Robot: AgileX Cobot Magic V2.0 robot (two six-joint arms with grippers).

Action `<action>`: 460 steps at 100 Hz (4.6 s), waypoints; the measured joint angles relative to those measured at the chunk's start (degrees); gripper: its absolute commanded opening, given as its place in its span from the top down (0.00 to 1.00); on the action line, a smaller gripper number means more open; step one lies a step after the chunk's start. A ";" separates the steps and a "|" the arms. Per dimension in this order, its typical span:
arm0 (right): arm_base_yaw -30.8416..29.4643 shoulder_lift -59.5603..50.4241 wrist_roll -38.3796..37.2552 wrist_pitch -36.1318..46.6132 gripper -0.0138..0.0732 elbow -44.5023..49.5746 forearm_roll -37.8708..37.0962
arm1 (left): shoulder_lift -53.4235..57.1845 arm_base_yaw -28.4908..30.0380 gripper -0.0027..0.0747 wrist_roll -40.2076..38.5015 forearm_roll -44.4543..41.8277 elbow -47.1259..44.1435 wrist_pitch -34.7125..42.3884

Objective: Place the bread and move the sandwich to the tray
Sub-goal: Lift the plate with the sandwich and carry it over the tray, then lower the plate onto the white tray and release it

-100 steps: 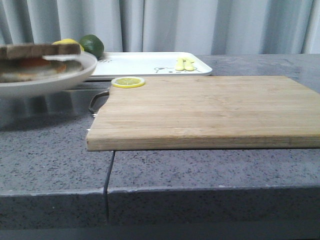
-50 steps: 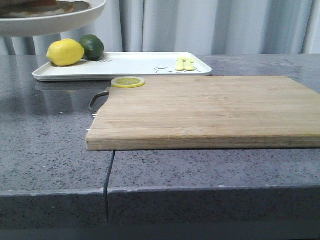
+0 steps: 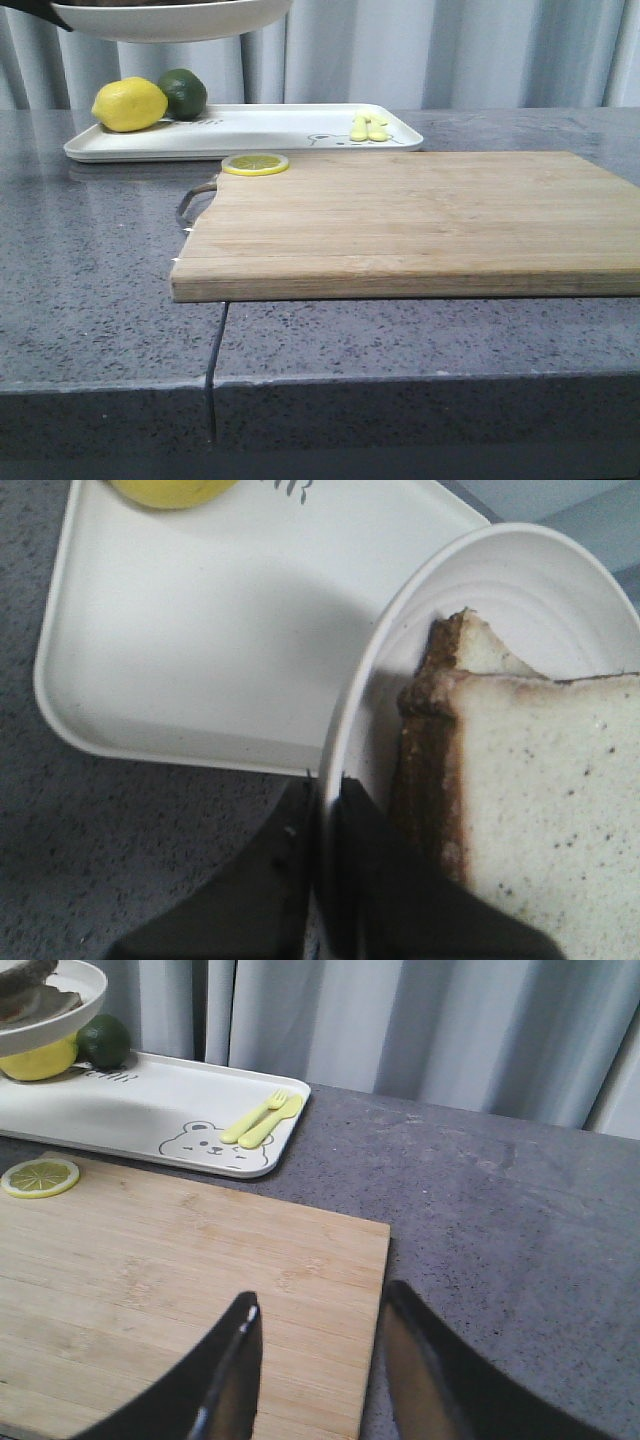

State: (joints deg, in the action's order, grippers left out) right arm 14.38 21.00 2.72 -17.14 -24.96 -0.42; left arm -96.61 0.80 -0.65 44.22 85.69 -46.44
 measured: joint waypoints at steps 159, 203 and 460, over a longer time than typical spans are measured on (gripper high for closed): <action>0.00 0.00 0.00 0.00 0.48 0.00 0.00 | -31.72 -3.47 0.99 -2.80 -4.37 32.77 -7.18; 0.00 0.00 0.00 0.00 0.48 0.00 0.00 | -34.08 -3.47 0.99 -3.85 -4.26 32.77 -6.20; 0.00 0.00 -0.02 1.76 0.48 0.00 0.00 | -2.01 -1.85 0.64 10.89 -3.91 26.52 -7.41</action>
State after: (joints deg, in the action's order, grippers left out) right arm 14.38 21.00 2.71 -15.38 -24.96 -0.42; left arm -98.62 -1.05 10.25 40.31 112.21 -53.85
